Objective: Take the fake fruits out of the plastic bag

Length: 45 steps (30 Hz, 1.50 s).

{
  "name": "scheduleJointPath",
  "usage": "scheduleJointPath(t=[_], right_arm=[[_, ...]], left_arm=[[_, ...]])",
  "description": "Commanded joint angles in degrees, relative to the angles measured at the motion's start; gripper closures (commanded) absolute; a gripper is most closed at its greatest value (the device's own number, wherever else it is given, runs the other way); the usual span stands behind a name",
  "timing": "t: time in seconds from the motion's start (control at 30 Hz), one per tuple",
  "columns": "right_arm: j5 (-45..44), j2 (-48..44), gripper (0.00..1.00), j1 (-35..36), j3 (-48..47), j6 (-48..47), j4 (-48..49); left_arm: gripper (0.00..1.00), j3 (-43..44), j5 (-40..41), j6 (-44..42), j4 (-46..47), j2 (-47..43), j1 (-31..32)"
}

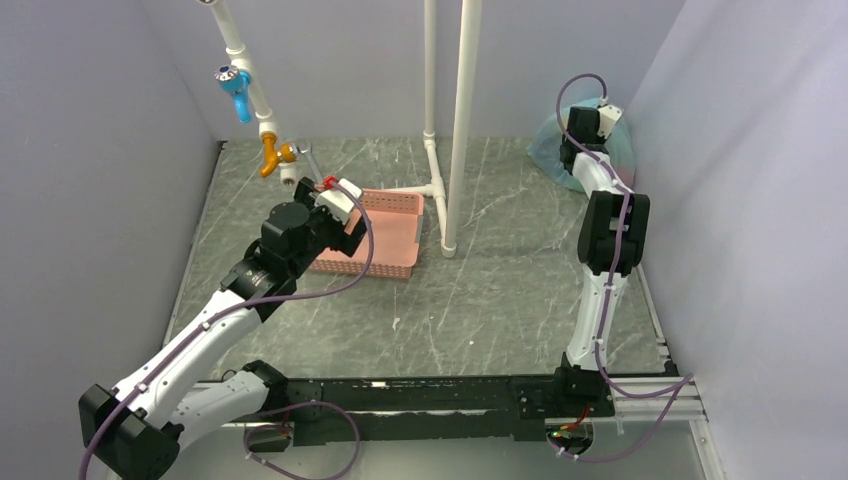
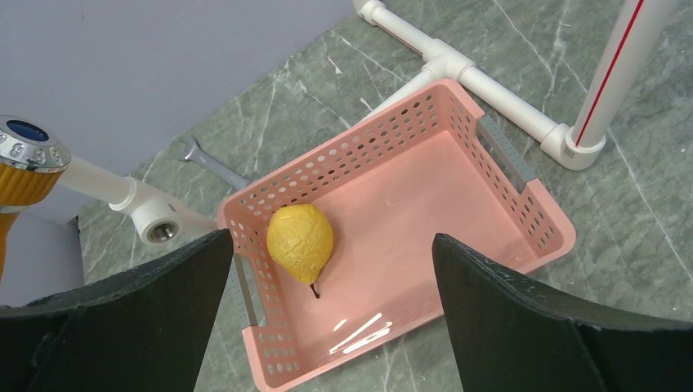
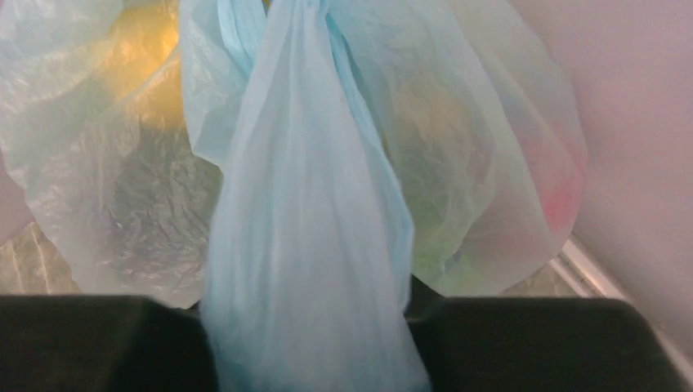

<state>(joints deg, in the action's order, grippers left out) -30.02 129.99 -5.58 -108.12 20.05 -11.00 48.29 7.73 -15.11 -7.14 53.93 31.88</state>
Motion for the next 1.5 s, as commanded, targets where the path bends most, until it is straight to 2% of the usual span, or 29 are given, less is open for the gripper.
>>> scheduleJointPath(t=[0.0,0.1,0.2,0.5,0.67,0.8,0.97,1.03,1.2,1.3,1.47], right_arm=[[3.2,-4.7,0.79,-0.3,4.5,0.9,2.0],[3.4,-7.3,0.95,-0.4,9.2,1.8,3.7],[5.1,-9.5,1.0,-0.4,12.1,3.0,2.6],[20.3,-25.3,1.0,-0.2,40.2,12.9,14.4],[24.0,-33.5,1.0,0.7,51.6,16.9,13.5],[29.7,-41.4,1.0,3.7,62.0,15.3,16.0],[29.8,-52.0,1.0,8.7,70.1,14.1,12.7],[31.9,-57.0,1.0,10.6,73.2,13.6,11.4],[38.6,-68.7,1.0,15.7,80.8,13.8,1.2],[40.4,-80.5,1.0,18.9,86.5,17.4,-4.5],[50.4,-97.8,1.0,22.9,96.2,25.5,-7.5]], left_arm=[[0.01,3.3,-0.4,1.5,0.2,0.4,-0.5],[0.01,2.6,-0.4,1.6,0.9,0.0,-0.6],[0.01,3.1,-0.4,1.8,0.4,0.4,-0.7],[0.01,2.6,-0.2,1.9,1.0,-0.8,-1.3],[0.01,2.8,0.1,2.0,0.9,-0.5,-1.3],[0.01,3.4,-0.2,3.0,0.0,-1.3,-1.4],[0.01,2.4,-2.5,4.7,1.0,-3.0,-1.4],[0.01,3.0,-3.6,5.6,0.2,-2.3,-1.4],[0.01,4.3,-7.1,8.1,-1.2,-1.9,-1.3],[0.01,4.5,-9.2,8.9,-1.4,-1.9,-1.1],[0.01,4.9,-11.2,9.7,-1.9,-0.4,-0.2]])
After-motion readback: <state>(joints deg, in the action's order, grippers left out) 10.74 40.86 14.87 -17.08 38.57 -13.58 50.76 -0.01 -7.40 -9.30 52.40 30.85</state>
